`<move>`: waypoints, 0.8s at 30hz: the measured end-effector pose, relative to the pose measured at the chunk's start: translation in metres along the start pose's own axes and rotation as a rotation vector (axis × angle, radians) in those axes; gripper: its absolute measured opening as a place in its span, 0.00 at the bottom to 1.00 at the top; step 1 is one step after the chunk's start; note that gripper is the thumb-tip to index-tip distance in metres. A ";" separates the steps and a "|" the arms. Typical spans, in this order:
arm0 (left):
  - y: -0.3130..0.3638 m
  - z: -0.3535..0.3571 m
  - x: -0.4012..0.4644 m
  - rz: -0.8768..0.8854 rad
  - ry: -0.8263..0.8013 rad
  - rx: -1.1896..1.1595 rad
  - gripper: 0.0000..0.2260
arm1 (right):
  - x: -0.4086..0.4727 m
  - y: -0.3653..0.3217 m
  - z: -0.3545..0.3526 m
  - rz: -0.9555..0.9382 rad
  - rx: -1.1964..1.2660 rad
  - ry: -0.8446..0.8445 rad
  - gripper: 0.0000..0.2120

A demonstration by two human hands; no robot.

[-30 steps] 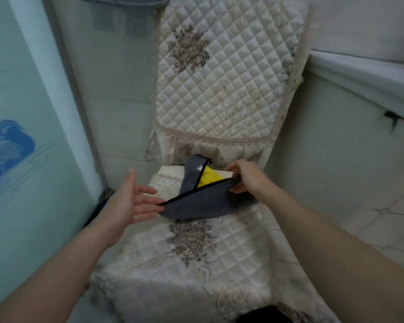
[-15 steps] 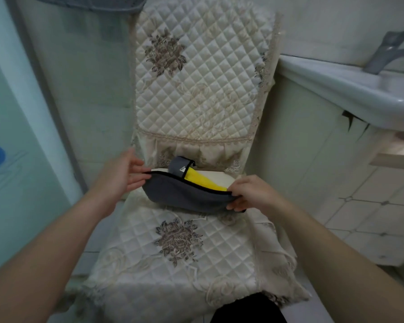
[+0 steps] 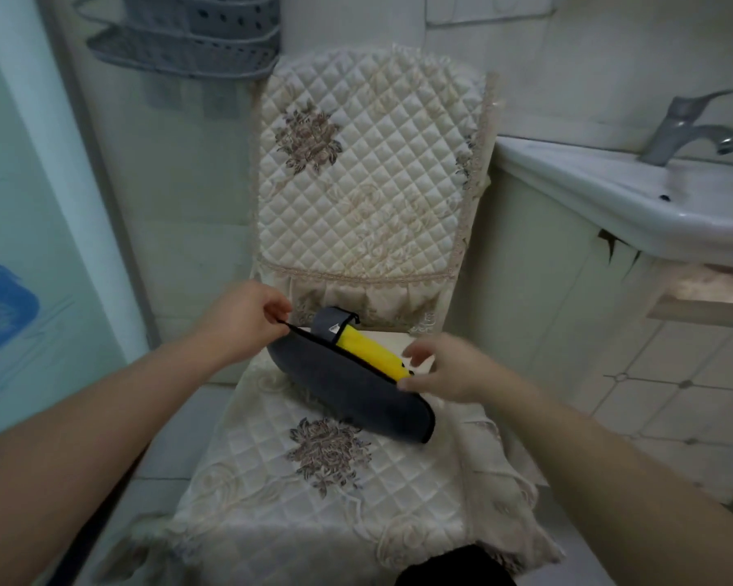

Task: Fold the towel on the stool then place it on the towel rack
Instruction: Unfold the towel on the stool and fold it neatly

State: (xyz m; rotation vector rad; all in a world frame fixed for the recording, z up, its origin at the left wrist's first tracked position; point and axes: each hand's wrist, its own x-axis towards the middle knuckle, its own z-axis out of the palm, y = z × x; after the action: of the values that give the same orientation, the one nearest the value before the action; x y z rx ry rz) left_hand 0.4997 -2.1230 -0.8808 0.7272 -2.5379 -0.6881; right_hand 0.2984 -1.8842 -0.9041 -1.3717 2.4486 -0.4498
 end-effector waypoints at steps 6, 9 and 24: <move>-0.018 0.019 -0.017 0.073 -0.109 0.200 0.10 | -0.009 -0.001 0.073 -0.018 -0.148 0.043 0.20; -0.022 0.023 -0.023 0.143 -0.128 0.278 0.09 | -0.008 -0.001 0.084 0.001 -0.101 0.073 0.20; -0.052 0.027 -0.055 0.180 -0.239 0.448 0.07 | 0.009 -0.012 0.101 0.071 -0.180 0.075 0.14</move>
State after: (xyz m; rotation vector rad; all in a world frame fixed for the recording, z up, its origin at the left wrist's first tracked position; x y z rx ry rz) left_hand 0.5490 -2.1209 -0.9446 0.5680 -2.9754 -0.1484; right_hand 0.3435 -1.9107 -0.9914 -1.3532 2.6446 -0.2742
